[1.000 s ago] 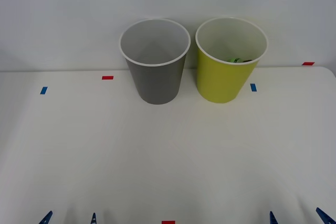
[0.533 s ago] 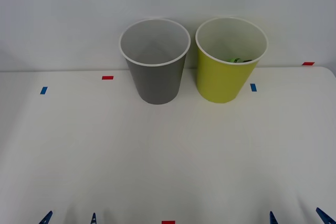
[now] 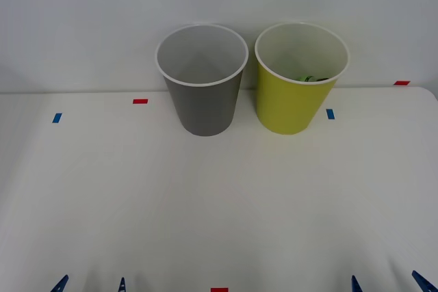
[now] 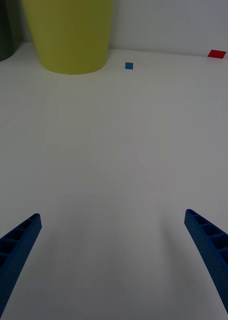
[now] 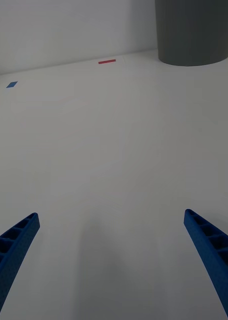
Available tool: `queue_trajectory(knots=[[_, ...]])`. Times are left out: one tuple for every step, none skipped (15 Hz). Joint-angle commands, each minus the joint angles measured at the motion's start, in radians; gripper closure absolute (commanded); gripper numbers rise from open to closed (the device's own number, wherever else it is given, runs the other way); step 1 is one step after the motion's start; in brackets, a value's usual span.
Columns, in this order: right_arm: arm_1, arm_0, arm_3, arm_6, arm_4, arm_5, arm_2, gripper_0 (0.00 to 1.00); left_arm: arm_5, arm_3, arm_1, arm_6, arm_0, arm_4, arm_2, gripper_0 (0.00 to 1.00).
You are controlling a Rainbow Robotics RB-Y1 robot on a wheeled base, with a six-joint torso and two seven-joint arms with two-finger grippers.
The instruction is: Put cans in the gray bin and PET bottles in the light green bin.
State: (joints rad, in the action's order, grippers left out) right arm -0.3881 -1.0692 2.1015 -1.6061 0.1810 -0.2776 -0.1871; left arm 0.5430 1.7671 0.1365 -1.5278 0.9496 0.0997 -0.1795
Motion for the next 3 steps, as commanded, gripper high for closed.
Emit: queue_trajectory(knots=[[0.000, 0.000, 0.000, 0.000, 0.000, 0.000, 0.000, 0.00, 0.000, 0.000, 0.000, 0.000, 0.000, 0.000, 0.000, 0.00], [0.000, 0.000, 0.000, 0.000, 0.000, 0.000, 0.000, 0.00, 0.000, 0.000, 0.000, 0.000, 0.000, 0.000, 0.000, 0.00], [0.000, 0.000, 0.000, 0.000, 0.000, 0.000, 0.000, 0.00, 0.000, 0.000, 0.000, 0.000, 0.000, 0.000, 0.000, 0.00]])
